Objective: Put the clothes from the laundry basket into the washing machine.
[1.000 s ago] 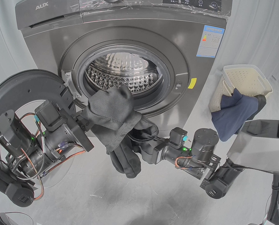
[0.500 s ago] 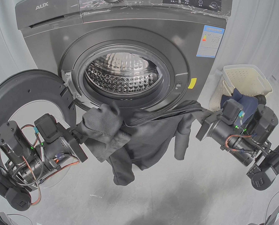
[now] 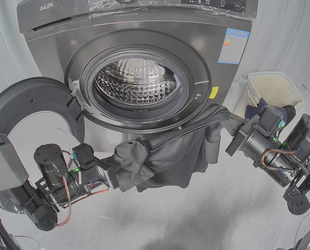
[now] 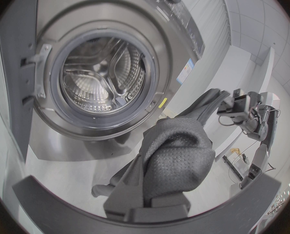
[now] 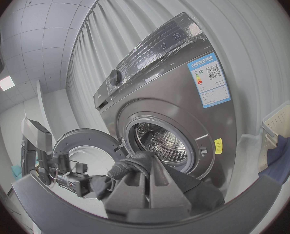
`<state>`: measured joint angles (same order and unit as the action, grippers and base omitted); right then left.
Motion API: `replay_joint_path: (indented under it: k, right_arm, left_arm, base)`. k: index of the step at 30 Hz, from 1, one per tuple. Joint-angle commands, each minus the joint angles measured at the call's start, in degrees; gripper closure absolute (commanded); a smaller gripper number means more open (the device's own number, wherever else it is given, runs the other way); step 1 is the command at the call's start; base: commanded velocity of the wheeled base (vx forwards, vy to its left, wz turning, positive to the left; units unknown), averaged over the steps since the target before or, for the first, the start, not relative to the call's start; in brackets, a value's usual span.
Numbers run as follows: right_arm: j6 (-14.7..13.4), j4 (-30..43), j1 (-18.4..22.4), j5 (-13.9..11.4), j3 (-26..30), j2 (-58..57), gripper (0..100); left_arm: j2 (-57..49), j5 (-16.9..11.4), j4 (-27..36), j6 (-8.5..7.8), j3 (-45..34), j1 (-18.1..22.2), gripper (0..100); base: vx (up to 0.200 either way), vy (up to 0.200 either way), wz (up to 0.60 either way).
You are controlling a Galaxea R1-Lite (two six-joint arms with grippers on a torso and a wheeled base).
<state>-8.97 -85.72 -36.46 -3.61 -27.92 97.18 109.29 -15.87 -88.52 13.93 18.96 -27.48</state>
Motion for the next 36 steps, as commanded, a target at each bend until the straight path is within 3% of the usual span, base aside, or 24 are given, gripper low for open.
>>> replay_joint_path:
  k: [1,2,5,15,23,31,36]
  right_arm:
    - [-0.26,-0.06,-1.95,0.00,0.93,-0.33,100]
    - [-0.26,-0.23,-2.21,0.09,0.93,-0.24,100]
    - [-0.26,-0.06,-2.65,0.09,0.93,-0.24,100]
    - [-1.05,-0.32,-4.41,2.20,0.23,1.61,100]
    - [-0.70,-0.58,-3.62,1.50,1.55,1.17,100]
    - [-0.70,0.12,-3.70,2.99,0.06,0.29,100]
    - [-0.70,0.21,-4.41,3.08,0.14,0.20,100]
  left_arm:
    - [9.80,-0.21,0.01,1.18,4.60,-0.38,100]
    - [11.30,-0.21,0.01,1.80,5.39,-0.38,0]
    - [13.32,-0.21,0.01,2.41,6.80,-0.38,0]
    - [18.33,-0.04,-0.08,1.62,10.66,-2.32,0]
    - [19.38,0.49,-0.08,0.83,10.66,-4.08,0]
    - [21.58,0.49,-0.08,-2.95,11.81,-5.75,0]
    - [22.81,0.58,-0.08,-3.47,15.23,-5.83,0]
  base:
    - [0.000,0.000,0.00]
    - [0.000,0.000,0.00]
    - [0.000,0.000,0.00]
    - [0.000,0.000,0.00]
    - [0.000,0.000,0.00]
    - [0.000,0.000,0.00]
    - [0.000,0.000,0.00]
